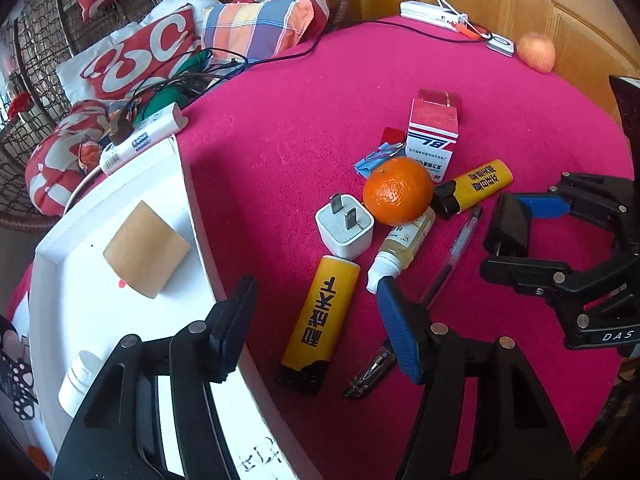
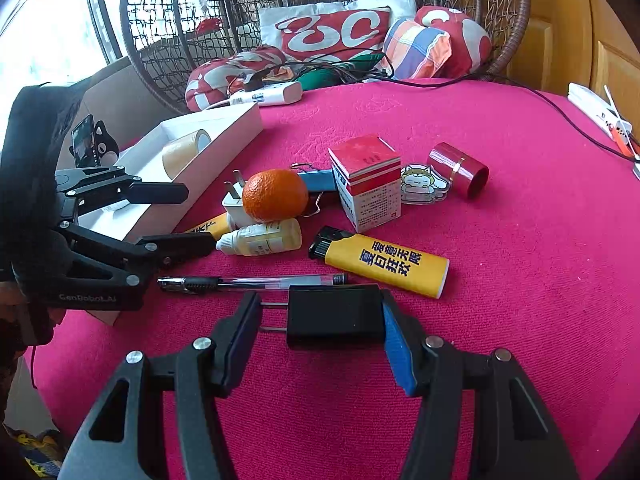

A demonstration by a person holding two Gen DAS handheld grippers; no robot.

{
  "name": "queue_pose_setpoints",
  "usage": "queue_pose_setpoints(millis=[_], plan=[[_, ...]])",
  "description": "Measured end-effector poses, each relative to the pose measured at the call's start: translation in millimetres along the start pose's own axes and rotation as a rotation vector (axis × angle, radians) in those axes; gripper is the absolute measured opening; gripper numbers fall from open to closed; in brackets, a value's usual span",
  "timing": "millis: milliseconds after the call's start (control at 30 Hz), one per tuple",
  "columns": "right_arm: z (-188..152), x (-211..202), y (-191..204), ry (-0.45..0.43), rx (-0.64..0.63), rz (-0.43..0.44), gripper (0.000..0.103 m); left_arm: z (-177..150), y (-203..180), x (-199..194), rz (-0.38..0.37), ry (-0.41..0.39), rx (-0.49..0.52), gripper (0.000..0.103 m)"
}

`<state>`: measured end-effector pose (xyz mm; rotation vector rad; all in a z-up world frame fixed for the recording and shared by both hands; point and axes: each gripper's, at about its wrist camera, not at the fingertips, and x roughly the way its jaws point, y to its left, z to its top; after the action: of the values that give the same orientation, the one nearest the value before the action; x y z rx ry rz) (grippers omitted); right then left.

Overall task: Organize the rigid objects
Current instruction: 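Grasp the yellow tube with the left gripper while the right gripper holds the plug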

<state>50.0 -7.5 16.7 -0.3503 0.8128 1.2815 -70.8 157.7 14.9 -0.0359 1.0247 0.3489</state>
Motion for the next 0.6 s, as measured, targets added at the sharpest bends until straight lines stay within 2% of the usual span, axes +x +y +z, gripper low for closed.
queue_pose_setpoints(millis=[133,200,267,500,600], plan=[[0.2,0.2,-0.2,0.000,0.004,0.005,0.058,-4.4,-7.5,0.2,-0.056,0.006,0.050,0.059],[0.4,0.3,-0.3,-0.001,0.006,0.006,0.059,-3.2,-10.1,1.8,-0.037,0.007,0.056,0.059],[0.7,0.3,-0.3,-0.001,0.005,0.005,0.059,-2.0,-2.5,6.1,-0.044,0.022,0.015,0.057],[-0.2,0.5,-0.2,-0.002,0.006,0.006,0.059,-13.9,3.6,5.9,0.052,0.040,0.107,0.054],[0.3,1.4,-0.6,-0.002,0.008,0.007,0.059,-15.7,7.0,3.9,0.032,0.036,0.101,0.054]])
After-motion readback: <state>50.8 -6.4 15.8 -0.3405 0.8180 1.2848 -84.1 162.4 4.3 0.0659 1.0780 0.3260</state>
